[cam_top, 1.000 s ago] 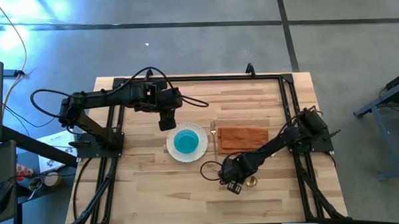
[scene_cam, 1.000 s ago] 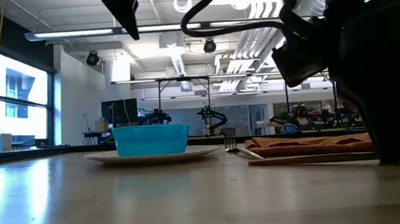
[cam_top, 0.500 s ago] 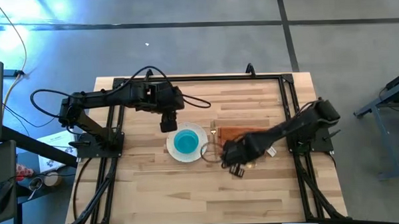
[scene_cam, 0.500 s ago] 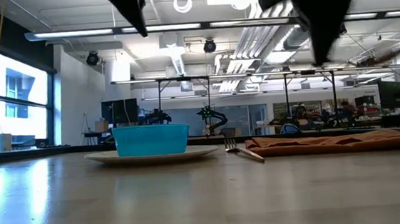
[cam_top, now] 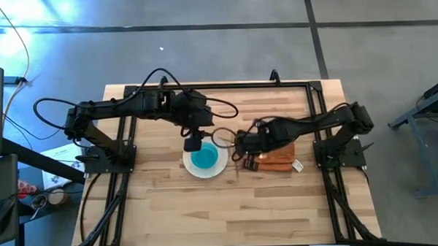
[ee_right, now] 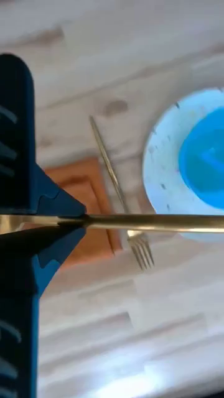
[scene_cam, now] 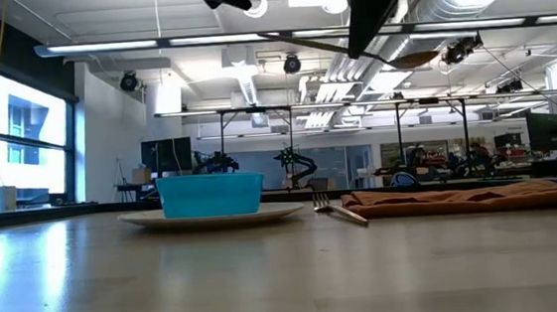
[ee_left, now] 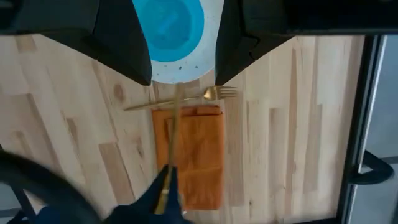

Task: Set table place
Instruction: Put the gold spoon into the blue bowl

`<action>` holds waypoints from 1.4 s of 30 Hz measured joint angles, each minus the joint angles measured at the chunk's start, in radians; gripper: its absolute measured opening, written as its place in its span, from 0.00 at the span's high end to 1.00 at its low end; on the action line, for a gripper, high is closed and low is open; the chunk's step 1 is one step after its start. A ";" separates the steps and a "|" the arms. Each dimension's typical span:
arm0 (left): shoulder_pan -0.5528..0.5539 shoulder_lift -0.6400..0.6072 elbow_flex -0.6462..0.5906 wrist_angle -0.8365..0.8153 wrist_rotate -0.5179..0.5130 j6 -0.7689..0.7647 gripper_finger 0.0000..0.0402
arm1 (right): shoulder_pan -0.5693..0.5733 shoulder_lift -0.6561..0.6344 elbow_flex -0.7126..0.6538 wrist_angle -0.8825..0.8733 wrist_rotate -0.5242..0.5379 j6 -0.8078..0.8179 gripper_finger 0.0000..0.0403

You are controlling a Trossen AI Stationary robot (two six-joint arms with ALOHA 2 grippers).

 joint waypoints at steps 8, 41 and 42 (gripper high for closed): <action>0.000 0.074 0.000 0.015 -0.026 -0.013 0.59 | -0.037 -0.002 0.029 0.067 0.016 -0.093 1.00; -0.009 0.199 0.002 0.141 0.059 -0.029 0.95 | -0.037 -0.003 0.027 0.065 0.018 -0.104 1.00; -0.009 0.199 0.002 0.139 0.044 -0.031 0.94 | -0.037 -0.003 0.027 0.066 0.020 -0.104 1.00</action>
